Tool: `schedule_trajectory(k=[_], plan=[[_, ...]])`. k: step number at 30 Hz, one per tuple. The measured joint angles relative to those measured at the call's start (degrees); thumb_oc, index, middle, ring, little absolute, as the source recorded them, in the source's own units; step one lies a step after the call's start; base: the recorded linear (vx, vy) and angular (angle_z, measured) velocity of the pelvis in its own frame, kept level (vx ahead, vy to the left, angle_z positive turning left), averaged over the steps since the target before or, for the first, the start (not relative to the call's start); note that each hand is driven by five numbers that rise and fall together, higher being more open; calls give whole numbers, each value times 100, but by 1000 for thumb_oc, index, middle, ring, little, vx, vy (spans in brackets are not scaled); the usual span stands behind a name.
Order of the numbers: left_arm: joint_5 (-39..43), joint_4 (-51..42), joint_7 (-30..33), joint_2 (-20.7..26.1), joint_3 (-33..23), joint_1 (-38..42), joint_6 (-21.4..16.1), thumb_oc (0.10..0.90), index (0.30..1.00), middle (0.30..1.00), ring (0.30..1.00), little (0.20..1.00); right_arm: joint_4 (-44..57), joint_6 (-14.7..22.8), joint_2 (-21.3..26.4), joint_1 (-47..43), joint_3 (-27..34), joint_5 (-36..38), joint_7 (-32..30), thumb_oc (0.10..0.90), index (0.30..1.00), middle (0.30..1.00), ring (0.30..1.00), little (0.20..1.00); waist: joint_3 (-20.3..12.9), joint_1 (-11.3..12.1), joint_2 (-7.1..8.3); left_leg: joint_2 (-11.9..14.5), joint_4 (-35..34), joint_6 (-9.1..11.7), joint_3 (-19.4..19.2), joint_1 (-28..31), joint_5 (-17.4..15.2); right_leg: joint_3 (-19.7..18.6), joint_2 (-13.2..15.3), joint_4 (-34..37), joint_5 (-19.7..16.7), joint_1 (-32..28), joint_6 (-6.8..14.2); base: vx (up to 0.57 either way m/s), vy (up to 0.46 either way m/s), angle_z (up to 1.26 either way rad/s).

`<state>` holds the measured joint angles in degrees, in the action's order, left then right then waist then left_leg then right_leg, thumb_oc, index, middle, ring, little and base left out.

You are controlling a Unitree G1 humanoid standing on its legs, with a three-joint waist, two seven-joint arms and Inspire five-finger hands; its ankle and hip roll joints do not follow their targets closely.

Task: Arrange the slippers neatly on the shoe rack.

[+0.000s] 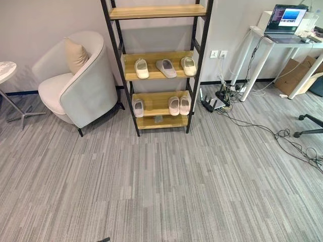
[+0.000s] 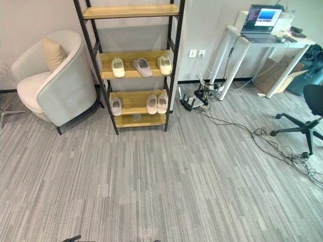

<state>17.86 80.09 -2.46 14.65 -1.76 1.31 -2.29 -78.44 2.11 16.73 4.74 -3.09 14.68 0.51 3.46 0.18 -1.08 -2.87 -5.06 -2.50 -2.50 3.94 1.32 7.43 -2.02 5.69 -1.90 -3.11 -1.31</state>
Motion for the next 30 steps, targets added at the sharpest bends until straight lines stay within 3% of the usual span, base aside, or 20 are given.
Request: schedule_trajectory(k=[4, 15, 17, 18, 19, 21, 22, 23, 25, 27, 29, 30], plan=[[-3, -67, 109, -39, 176, -62, -45, 800, 900, 900, 900, 900, 23, 10, -9, 72, -80, 42, -61, 800, 900, 900, 900, 900, -17, -101, 32, 2, -4, 4, 6, -34, 0, -1, -1, 2, 16, 0, 14, -7, -31, 0], [-451, -249, 224, -284, 1044, 69, -145, 800, 900, 900, 900, 900, 186, 56, -153, -381, -454, -11, -70, 800, 900, 900, 900, 900, 29, -110, 57, 8, 182, 45, 9, -205, 14, -11, -7, -39, 9, 110, -27, -12, -89, 2], [-492, -252, 224, -254, 1044, 212, -161, 800, 900, 900, 900, 900, 238, 76, -170, -581, -449, -38, -69, 800, 900, 900, 900, 900, 211, -82, 153, -46, 886, 295, -7, -563, -139, 7, 50, -48, 34, 114, -113, -49, -146, 18], [-485, -255, 239, -233, 991, 467, -282, 800, 900, 900, 900, 900, 236, 81, -183, -772, -489, -49, -71, 800, 900, 900, 900, 900, 455, -43, 330, -107, 2296, 592, -40, -1344, -211, 25, 166, -230, 99, 223, -226, 30, -91, 31], [-464, -270, 259, -211, 985, 655, -317, 800, 900, 900, 900, 900, 238, 81, -171, -823, -539, -68, -87, 800, 900, 900, 900, 900, 564, -46, 434, -107, 2792, 788, -77, -1647, -163, 42, 269, -258, 91, 264, -290, 165, -90, 21], [-503, -325, 324, -201, 1010, 752, -322, 800, 900, 900, 900, 900, 216, 105, -145, -855, -632, -121, -106, 800, 900, 900, 900, 900, 634, 65, 515, 183, 3256, 773, -229, -1994, -251, 38, 236, -136, 71, 138, -467, 193, -62, 11], [-618, -336, 327, -199, 1021, 832, -326, 800, 900, 900, 900, 900, 225, 110, -139, -861, -639, -142, -138, 800, 900, 900, 900, 900, 669, 66, 490, 458, 2934, 800, -496, -2111, -228, 46, 223, 7, 78, 52, -482, 201, 25, 20], [-684, -379, 324, -208, 1019, 835, -337, 800, 900, 900, 900, 900, 223, 104, -126, -878, -642, -148, -151, 800, 900, 900, 900, 900, 715, 57, 487, 560, 2598, 809, -493, -2110, -191, 59, 216, 5, 84, 44, -472, 318, 53, 13], [-747, -371, 322, -251, 1043, 799, -365, 800, 900, 900, 900, 900, 232, 102, -101, -844, -649, -154, -184, 800, 900, 900, 900, 900, 737, 49, 309, 829, 1520, 885, -482, -2075, 85, 123, 101, 7, 127, -12, -401, 408, 90, 7], [-907, -342, 327, -320, 1057, 784, -369, 800, 900, 900, 900, 900, 205, 28, -94, -790, -717, -191, -201, 800, 900, 900, 900, 900, 706, 115, 164, 876, 506, 1112, -404, -1983, 301, 51, 14, 8, 196, 9, -357, 322, 108, -11], [-912, -348, 323, -389, 906, 714, -373, 800, 900, 900, 900, 900, 192, 18, -100, -793, -727, -243, -192, 800, 900, 900, 900, 900, 696, 278, 89, 790, -36, 981, -327, -1804, 468, -215, 17, 7, 278, -51, -233, 399, 170, -63], [-961, -307, 322, -405, 874, 693, -369, 800, 900, 900, 900, 900, 183, 20, -103, -769, -734, -269, -193, 800, 900, 900, 900, 900, 657, 252, 58, 767, -24, 921, -325, -1717, 510, -284, 25, 4, 335, -112, -189, 393, 183, -67]])
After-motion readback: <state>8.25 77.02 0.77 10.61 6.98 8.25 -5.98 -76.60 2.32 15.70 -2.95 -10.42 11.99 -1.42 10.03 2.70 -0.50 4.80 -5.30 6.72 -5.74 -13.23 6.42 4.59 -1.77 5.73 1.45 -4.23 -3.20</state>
